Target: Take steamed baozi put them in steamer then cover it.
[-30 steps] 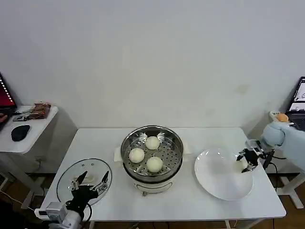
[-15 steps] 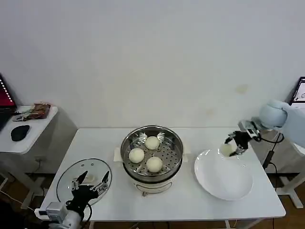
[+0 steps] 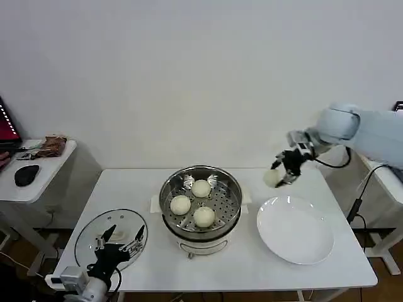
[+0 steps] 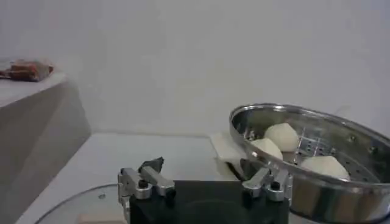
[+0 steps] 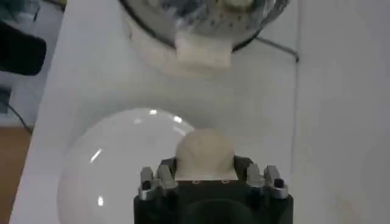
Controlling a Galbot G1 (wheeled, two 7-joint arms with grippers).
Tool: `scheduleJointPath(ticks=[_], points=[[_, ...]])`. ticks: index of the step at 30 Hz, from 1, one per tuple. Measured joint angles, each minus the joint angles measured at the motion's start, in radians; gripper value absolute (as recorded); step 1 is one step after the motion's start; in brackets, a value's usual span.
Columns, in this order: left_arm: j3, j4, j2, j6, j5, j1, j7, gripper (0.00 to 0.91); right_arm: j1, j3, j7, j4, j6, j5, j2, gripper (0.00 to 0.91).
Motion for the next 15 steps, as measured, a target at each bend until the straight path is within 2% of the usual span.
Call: scheduleJointPath(ticks=[8,15], points=[[-0.001,0.000,0.003,0.000,-0.003,-0.006,0.000,0.907,0.019,-0.017,0.051,0.007,-0.076,0.127,0.110,0.635],[-0.001,0.001,0.007,-0.001,-0.005,-0.012,0.000,0.907,0.013,-0.021,0.090,-0.002,-0.130,0.179,0.186,0.635]])
